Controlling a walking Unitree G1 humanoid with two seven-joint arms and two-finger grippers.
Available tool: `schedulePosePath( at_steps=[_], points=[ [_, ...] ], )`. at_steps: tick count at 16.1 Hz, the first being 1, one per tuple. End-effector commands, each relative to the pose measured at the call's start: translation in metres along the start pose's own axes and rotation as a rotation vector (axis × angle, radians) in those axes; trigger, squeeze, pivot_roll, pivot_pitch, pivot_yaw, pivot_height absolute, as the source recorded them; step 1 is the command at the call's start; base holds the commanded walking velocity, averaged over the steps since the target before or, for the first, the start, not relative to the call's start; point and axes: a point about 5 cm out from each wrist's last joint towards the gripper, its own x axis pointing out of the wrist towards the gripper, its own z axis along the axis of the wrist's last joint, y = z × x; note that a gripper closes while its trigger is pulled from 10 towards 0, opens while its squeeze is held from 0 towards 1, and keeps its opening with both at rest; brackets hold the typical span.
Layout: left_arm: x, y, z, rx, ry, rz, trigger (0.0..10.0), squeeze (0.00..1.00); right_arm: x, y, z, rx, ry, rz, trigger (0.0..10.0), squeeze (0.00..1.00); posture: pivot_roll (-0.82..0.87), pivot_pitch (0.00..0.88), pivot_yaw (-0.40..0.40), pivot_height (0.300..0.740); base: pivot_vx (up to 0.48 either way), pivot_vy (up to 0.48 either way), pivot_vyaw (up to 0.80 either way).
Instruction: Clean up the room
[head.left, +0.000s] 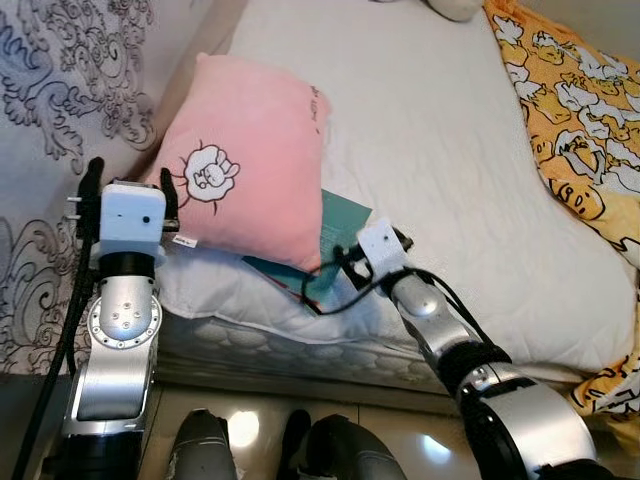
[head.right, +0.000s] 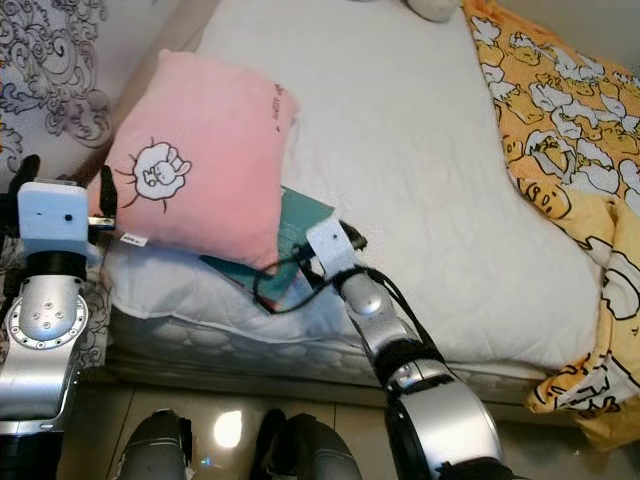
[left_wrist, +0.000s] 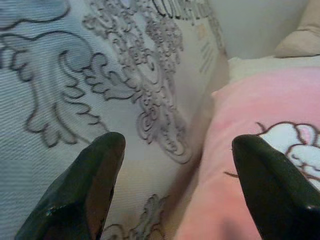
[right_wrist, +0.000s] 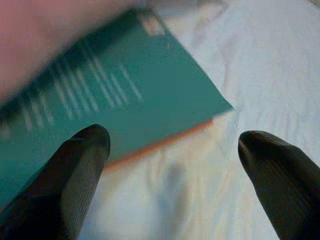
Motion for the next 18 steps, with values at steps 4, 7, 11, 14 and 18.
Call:
schedulePosePath(
  at_steps=[4,7,11,14,18],
  points=[
    [-0.003,-0.003,-0.001,-0.008,0.005,-0.005,10.0,0.00,-0.025,-0.007,-0.056,-0.096,0.261,-0.004,10.0,0.00,0.30,0.153,-0.246,0.716,0.000,0.000,0.00],
    [-0.001,-0.002,-0.001,-0.011,0.006,-0.002,10.0,0.00,-0.028,-0.011,-0.066,0.040,0.366,-0.040,10.0,0.00,0.29,0.149,-0.245,0.716,0.000,0.000,0.00],
    [-0.002,-0.008,0.014,-0.028,-0.042,-0.047,10.0,0.00,-0.010,-0.026,-0.024,0.051,0.114,-0.097,10.0,0.00,0.31,0.138,-0.249,0.716,0.000,0.000,0.00],
    [-0.022,-0.022,0.018,-0.260,0.033,-0.154,10.0,0.00,-0.021,-0.032,-0.008,-0.018,-0.126,-0.130,10.0,0.00,0.31,0.125,-0.256,0.716,0.000,0.000,0.00],
    [-0.046,-0.044,-0.003,-0.299,0.125,-0.256,10.0,0.00,-0.037,-0.046,-0.009,0.078,-0.211,-0.276,10.0,0.00,0.29,0.101,-0.244,0.716,0.000,0.000,0.00]
  ],
)
